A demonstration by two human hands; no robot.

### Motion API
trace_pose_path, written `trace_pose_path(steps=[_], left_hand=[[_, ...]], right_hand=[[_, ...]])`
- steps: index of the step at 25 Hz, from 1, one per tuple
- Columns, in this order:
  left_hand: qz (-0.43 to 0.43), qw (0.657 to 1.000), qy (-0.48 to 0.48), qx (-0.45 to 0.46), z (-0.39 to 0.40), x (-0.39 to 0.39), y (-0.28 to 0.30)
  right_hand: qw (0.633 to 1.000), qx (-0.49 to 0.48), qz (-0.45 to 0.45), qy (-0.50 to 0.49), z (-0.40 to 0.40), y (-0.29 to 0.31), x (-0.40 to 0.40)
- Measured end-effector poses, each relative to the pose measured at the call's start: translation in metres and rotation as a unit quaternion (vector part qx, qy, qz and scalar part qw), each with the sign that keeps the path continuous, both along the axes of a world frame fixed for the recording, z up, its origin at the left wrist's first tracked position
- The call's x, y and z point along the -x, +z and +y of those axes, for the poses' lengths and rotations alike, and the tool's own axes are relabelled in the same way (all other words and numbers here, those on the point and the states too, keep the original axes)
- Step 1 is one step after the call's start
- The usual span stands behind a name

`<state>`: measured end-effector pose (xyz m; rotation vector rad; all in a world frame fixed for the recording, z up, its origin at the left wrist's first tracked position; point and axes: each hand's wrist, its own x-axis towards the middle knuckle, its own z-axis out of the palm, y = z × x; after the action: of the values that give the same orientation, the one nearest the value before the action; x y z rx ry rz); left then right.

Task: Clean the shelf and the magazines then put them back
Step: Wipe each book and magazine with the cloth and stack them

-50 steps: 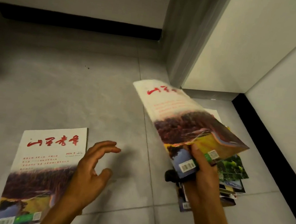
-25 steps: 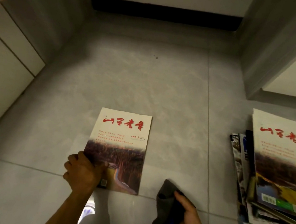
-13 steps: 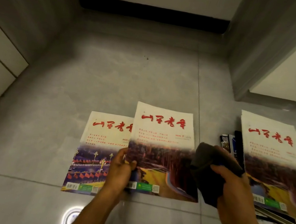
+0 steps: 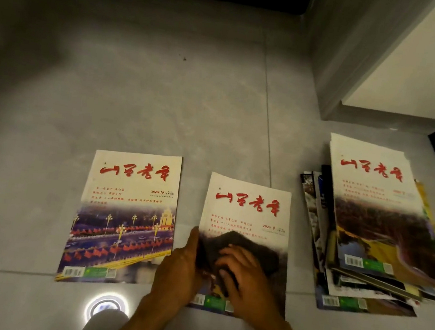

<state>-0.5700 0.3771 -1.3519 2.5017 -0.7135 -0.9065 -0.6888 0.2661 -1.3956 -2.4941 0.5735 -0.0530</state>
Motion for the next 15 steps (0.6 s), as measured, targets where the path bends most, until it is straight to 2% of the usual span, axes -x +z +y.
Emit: trace_pose_path(steps=[2,4,6,8,9,11,13,15], left_hand=[[0.023,1.000,-0.012,-0.003,-0.002,-0.005,0.003],[0.013,1.000,0.002,-0.001,-0.001,-0.007,0.002],[0.055,0.998,0.036,-0.009,-0.003,-0.006,0.009],[0.057,0.998,0.025,-0.018,-0.006,-0.006,0.012],[0.063,0.998,0.006,-0.023,-0.007,-0.006,0.008],[0.064,0.998,0.021,-0.019,-0.006,-0.005,0.001],[0.079,0.996,0.023,-0.028,-0.005,-0.004,-0.002],[0.120,0.991,0.061,-0.011,-0.006,-0.003,-0.001]], right_hand=[[0.991,-0.063,-0.042,-0.115,-0.030,0.009,-0.005],[0.955,-0.123,-0.112,-0.244,-0.037,0.020,-0.016],[0.935,-0.035,-0.105,-0.336,-0.030,0.025,-0.024],[0.907,0.025,-0.012,-0.420,-0.028,0.022,-0.031],[0.895,0.029,0.043,-0.444,-0.028,0.020,-0.034],[0.897,0.050,0.100,-0.428,-0.028,0.017,-0.037],[0.908,0.032,0.096,-0.407,-0.034,0.020,-0.040],[0.902,0.011,0.109,-0.418,-0.043,0.023,-0.043]])
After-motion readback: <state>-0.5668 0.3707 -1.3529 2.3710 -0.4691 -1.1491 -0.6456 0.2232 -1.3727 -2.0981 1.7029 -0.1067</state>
